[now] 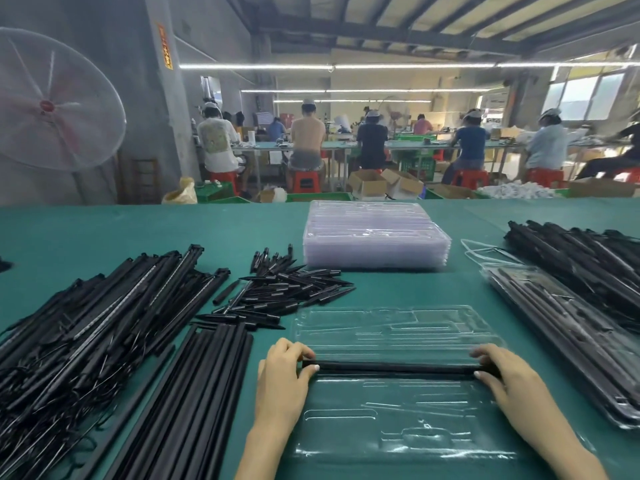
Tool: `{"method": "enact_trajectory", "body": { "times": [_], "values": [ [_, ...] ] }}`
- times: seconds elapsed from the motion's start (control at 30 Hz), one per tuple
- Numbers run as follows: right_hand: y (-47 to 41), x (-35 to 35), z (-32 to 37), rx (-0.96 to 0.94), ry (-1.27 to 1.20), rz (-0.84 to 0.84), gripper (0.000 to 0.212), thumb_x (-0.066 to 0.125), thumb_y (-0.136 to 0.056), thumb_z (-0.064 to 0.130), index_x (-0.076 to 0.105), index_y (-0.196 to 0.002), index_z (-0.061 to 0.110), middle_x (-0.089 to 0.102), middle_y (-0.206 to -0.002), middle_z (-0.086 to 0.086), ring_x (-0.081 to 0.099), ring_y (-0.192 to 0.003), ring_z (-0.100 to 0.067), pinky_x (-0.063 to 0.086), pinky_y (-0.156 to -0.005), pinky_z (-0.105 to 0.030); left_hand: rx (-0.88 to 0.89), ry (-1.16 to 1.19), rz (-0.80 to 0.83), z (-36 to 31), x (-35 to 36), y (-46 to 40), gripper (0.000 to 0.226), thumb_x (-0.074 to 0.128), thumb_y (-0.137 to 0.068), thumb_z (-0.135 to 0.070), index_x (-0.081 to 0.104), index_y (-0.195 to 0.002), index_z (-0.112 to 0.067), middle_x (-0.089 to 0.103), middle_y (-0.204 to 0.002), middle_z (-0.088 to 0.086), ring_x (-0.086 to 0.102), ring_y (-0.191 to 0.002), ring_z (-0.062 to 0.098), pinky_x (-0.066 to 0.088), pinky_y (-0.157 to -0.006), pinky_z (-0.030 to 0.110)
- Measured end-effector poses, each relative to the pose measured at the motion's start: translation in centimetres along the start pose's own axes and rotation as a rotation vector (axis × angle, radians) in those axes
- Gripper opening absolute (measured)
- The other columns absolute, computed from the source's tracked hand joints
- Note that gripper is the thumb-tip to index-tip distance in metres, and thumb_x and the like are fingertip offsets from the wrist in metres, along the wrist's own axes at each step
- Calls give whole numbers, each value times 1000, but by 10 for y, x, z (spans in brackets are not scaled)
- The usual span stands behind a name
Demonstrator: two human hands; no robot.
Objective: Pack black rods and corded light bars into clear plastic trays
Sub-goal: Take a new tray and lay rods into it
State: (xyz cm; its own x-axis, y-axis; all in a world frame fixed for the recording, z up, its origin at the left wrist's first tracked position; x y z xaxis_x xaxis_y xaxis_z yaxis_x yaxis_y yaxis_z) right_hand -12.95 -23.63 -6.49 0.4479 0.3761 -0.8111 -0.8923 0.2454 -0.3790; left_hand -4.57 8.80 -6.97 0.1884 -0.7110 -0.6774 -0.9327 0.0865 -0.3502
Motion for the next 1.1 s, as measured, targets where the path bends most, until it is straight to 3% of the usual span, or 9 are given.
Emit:
{"method": "enact_trajectory", "body": {
  "times": [0.1, 0.23, 0.37, 0.43, 0.57, 0.77, 0.93, 1.1],
  "values": [
    [0, 0, -1, -12, -4, -41, 19, 72, -75, -9, 70, -83, 8, 61, -87, -2, 59, -86, -30, 42, -79, -34, 37, -55, 1, -3, 1, 2, 14, 69, -85, -23, 59, -83, -33, 48, -85, -14, 49, -85, 6, 39, -83, 23],
    [0, -2, -6, 23, -3, -115, 21, 72, -76, -9, 76, -83, 10, 56, -91, -4, 52, -88, -27, 39, -81, -34, 58, -121, -10, -6, -1, 4, 8, 65, -88, -34, 61, -82, -31, 48, -83, -15, 45, -85, 2, 24, -77, 19],
    [4, -9, -23, 187, 10, -158, 16, 70, -82, 3, 72, -84, 19, 60, -86, 2, 62, -84, -28, 48, -68, -38, 40, -173, -10, -4, -1, 4, 10, 63, -90, -28, 59, -81, -31, 47, -84, -16, 44, -87, 2, 17, -74, 18],
    [6, -8, -23, 192, 11, -156, 16, 72, -81, 4, 73, -80, 20, 61, -82, 3, 62, -79, -26, 49, -67, -38, 35, -203, -3, -4, 0, 4, 9, 62, -91, -27, 60, -83, -31, 49, -86, -17, 43, -87, 1, 17, -75, 19],
    [5, -6, -7, 77, 54, -134, 2, 78, -77, 15, 76, -77, 17, 61, -84, 5, 57, -88, -24, 48, -74, -39, 48, -245, 29, -6, 2, 2, 8, 57, -93, -28, 62, -88, -30, 50, -88, -18, 45, -93, 2, 21, -79, 19],
    [4, 4, -4, 93, 198, -7, 25, 63, -89, 34, 78, -76, 20, 61, -93, 12, 49, -88, -14, 40, -71, -31, 122, -339, 58, -13, 6, 7, 15, 48, -95, -34, 62, -101, -34, 46, -98, -20, 41, -102, 2, 23, -84, 16],
    [8, 7, -9, 104, 183, 18, 22, 61, -90, 34, 79, -81, 25, 58, -100, 13, 46, -93, -13, 37, -74, -31, 181, -299, 97, -19, 12, 10, 25, 45, -97, -32, 61, -116, -36, 54, -106, -21, 43, -106, 0, 23, -90, 15],
    [10, 7, -15, 166, 79, -43, 18, 65, -88, 29, 79, -80, 21, 61, -99, 6, 53, -98, -19, 43, -84, -37, 163, -242, 97, -17, 12, 10, 25, 47, -96, -25, 60, -114, -35, 53, -107, -21, 42, -106, 2, 24, -89, 15]
  ]
}}
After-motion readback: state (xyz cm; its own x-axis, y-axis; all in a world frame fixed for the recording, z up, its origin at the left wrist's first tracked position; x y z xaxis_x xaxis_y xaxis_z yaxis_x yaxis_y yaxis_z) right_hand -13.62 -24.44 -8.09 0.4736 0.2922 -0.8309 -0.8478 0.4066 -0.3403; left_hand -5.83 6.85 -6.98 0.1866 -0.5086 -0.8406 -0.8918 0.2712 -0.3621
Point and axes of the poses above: each hand's wrist, its own y-axis away from the middle knuckle, its own x-axis out of the palm, z = x × y, the point moved 7 cm from there along -y, towards the middle knuckle
